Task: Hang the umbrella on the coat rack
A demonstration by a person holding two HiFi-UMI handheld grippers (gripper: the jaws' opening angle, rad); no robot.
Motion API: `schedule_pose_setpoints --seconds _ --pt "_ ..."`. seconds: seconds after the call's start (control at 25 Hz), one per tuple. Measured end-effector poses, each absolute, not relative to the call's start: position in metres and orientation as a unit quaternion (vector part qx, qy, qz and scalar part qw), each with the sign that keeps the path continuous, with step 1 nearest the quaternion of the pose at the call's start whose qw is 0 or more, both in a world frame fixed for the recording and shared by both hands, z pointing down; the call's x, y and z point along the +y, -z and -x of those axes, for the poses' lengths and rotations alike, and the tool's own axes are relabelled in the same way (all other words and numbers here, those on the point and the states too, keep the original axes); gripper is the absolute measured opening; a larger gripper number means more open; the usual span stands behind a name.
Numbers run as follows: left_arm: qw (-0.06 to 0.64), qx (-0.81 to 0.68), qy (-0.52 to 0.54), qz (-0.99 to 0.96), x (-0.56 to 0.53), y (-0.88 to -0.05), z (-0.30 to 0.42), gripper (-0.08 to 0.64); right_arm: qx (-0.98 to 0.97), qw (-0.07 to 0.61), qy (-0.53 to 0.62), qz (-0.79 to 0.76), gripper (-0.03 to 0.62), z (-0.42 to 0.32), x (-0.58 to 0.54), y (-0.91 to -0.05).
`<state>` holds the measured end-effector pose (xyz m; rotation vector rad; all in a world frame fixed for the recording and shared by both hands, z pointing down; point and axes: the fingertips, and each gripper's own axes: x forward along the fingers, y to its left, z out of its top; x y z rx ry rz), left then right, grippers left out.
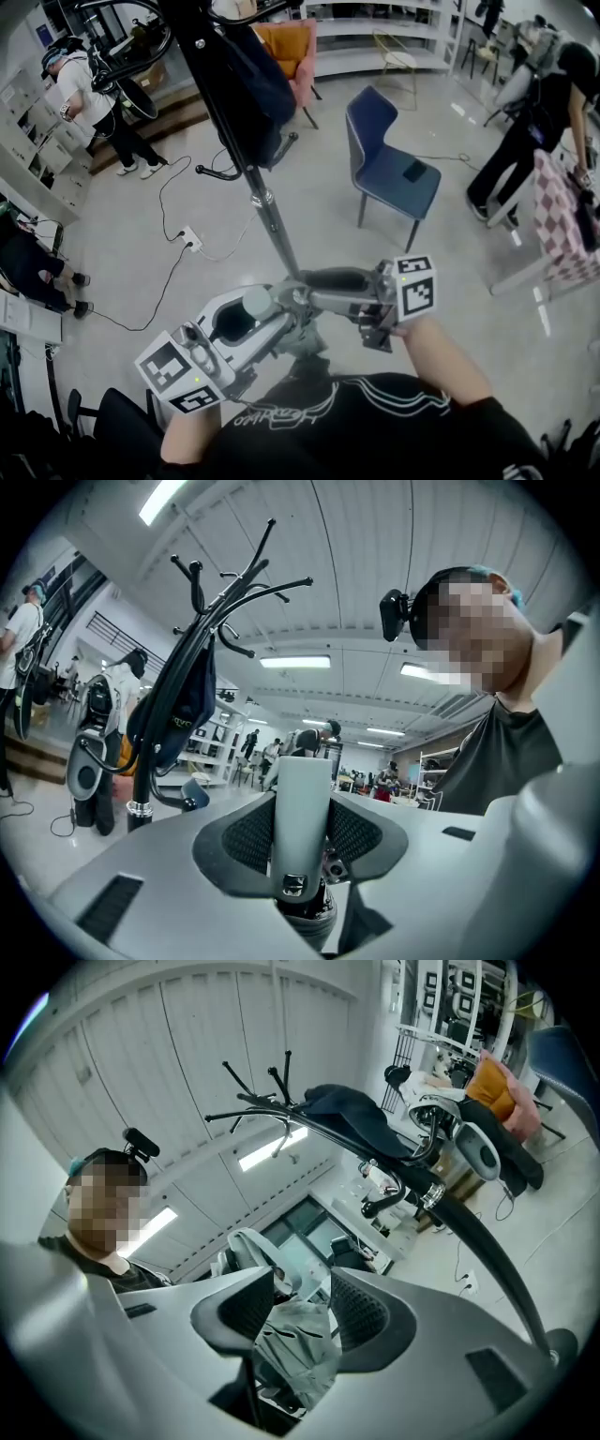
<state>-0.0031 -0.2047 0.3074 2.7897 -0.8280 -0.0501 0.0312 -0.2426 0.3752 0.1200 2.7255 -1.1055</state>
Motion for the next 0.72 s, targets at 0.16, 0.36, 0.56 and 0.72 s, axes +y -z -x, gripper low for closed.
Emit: schedule_pose_setpoints --seconds 0.16,0.36,0.56,0.72 --pt "0.115 -0.277 0.012 -0.954 -0.212 -0.31 0.007 0.156 0.916 0.113 0.385 -0.029 0.179 -0.025 -0.255 -0.385" --pt "0.117 -0.28 0.005 -0.953 -0.222 -0.316 0.013 0.156 0.91 0.111 0.396 -0.041 0.165 -0.017 -0.259 -0.392" --pt "0.126 -0.281 0.0 -0.951 -0.226 -0.324 0.016 0.156 0.91 0.113 0.397 -0.045 0.073 -0.012 -0.259 -0.392" --pt "0.135 -0.291 -0.007 -0.947 -0.232 -0.331 0.022 0.156 0.912 0.111 0.392 -0.035 0.044 -0.013 -0.262 -0.391"
